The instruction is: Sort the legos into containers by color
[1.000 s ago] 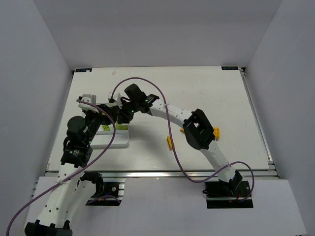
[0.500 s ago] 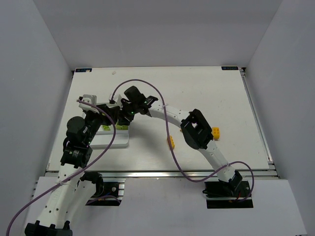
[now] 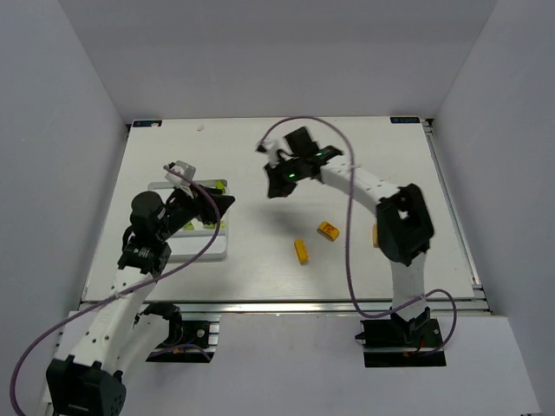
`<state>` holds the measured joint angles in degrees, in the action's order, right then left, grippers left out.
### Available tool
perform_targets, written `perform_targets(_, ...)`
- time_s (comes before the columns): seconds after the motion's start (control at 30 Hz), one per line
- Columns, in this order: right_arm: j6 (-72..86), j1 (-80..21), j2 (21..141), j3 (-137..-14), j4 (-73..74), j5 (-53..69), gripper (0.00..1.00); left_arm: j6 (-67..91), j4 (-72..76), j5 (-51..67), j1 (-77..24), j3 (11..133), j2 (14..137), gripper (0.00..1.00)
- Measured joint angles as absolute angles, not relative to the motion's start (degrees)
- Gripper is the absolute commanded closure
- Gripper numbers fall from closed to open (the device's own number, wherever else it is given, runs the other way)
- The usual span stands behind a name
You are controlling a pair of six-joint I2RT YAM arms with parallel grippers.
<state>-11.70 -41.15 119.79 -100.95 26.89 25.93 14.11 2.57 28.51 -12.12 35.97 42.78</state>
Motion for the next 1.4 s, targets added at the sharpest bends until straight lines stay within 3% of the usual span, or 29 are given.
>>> perform_targets(0.03,-11.64,-37.93,116.44,-97.73,27.59,26.74,1.0,14.31,2.94,30.02,-12.27,35.97,44.47,0.32)
perform_targets(0.07,-11.62,-34.89,113.06,-94.0,27.68,27.75,0.89,14.83,3.27,31.42,-12.64,35.99,46.11,0.3)
perform_targets(0.1,-11.53,-31.66,108.88,-89.27,26.74,28.75,0.35,15.49,3.25,32.62,-13.15,36.16,48.05,0.26)
perform_targets(0.13,-11.11,-28.27,104.42,-84.4,26.85,29.43,0.21,16.08,3.09,33.61,-13.96,36.58,50.13,0.25)
perform_targets(0.2,-11.07,-22.98,95.81,-75.9,25.8,30.35,0.11,17.41,2.63,34.79,-16.05,37.47,54.3,0.24)
perform_targets(0.37,-10.57,-16.97,78.59,-62.37,24.88,31.51,0.16,20.43,-4.49,31.53,-24.03,39.57,60.84,0.21)
perform_targets(0.47,-8.82,-13.61,74.72,-59.0,21.76,31.51,0.39,22.26,-9.5,26.87,-29.21,41.52,64.66,0.19)
perform_targets(0.5,-7.77,-12.03,73.67,-57.21,20.01,31.51,0.56,23.16,-10.87,24.43,-31.22,41.69,65.58,0.18)
perform_targets(0.6,-5.17,-7.38,71.99,-53.69,19.03,30.02,0.86,26.06,-14.26,17.58,-36.27,41.98,67.77,0.17)
perform_targets(0.93,-1.76,-3.18,64.2,-51.18,15.88,28.71,0.76,35.92,-27.05,-7.14,-54.26,63.46,94.35,0.14)
perform_targets(1.13,-1.26,-2.94,60.99,-50.39,14.79,29.95,0.74,42.68,-34.04,-17.26,-58.98,75.35,105.71,0.13)
perform_targets(1.4,-0.82,-2.83,59.68,-49.8,14.74,31.35,0.72,47.72,-40.38,-23.88,-61.54,84.25,114.59,0.24)
